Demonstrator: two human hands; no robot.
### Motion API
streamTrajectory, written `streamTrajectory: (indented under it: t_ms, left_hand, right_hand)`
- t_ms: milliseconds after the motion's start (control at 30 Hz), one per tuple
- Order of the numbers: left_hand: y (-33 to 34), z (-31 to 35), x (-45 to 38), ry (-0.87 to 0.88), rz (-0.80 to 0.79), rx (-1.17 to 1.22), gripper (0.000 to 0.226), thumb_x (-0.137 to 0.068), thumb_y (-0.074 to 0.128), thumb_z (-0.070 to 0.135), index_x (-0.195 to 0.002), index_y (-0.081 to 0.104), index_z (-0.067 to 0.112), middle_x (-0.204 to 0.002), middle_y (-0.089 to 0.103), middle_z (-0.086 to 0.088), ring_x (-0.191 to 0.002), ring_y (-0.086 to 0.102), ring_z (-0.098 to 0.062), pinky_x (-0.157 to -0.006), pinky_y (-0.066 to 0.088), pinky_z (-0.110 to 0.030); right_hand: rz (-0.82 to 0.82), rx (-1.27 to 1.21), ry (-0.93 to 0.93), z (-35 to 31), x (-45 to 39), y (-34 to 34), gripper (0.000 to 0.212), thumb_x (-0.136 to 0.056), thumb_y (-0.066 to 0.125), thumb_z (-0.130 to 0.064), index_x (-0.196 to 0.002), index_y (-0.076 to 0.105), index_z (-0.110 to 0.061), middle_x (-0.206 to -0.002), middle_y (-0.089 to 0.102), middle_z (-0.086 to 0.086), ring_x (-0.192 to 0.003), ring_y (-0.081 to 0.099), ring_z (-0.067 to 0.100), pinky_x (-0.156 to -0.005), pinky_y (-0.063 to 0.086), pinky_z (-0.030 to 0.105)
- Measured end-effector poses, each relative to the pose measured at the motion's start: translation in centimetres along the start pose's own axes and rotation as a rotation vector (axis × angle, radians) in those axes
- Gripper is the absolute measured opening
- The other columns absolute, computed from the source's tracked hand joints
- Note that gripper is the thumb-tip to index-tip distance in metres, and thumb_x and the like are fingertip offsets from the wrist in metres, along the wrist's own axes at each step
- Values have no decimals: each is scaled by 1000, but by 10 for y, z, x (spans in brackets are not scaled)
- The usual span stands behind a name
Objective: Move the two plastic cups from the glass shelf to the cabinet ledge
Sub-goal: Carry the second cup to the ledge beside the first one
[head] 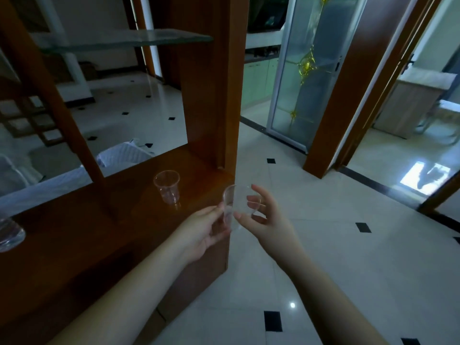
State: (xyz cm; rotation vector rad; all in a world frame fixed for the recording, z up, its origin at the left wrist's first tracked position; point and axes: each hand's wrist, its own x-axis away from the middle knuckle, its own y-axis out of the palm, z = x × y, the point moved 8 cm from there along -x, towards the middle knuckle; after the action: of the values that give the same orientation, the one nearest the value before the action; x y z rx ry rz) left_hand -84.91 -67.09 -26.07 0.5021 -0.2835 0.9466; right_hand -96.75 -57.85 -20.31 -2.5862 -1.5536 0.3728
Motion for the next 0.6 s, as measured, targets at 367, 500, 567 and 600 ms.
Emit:
streamTrajectory:
  t_ms: [367, 500, 567, 600]
  left_hand:
    - [-23, 11, -82, 18, 63, 56, 19, -92, 64, 24, -107, 73, 16, -100, 78, -5, -95, 74, -18, -77, 60, -33]
    - [-35, 9, -112, 9, 128, 68, 18, -94, 62, 23, -110, 69, 20, -105, 77, -5, -101, 71, -21, -83, 59, -34]
    - [-40, 8, -125, 2, 146, 67, 18, -95, 60, 24, -110, 68, 21, -108, 75, -4, -103, 70, -20, -87, 58, -36]
    - [-42, 8, -131, 1, 149, 67, 18, -96, 60, 25, -111, 68, 21, -109, 75, -4, -103, 70, -20, -89, 57, -36]
  right_hand:
    - [-105, -36, 27, 43, -89, 14, 57, -76, 78, -32, -120, 43, -43, -120, 53, -15, -98, 51, -22, -71, 44, 3]
    - [-165, 25, 35, 57, -122, 26, 57, -79, 77, -30, -126, 45, -30, -118, 58, -9, -98, 55, -16, -72, 46, 5]
    - [-189, 35, 65, 66, -137, 31, 62, -79, 77, -28, -131, 43, -25, -119, 57, -8, -99, 56, -14, -74, 47, 7]
    - [-196, 43, 72, 69, -144, 33, 63, -79, 77, -26, -132, 43, -24, -120, 57, -8, -99, 55, -14, -75, 47, 8]
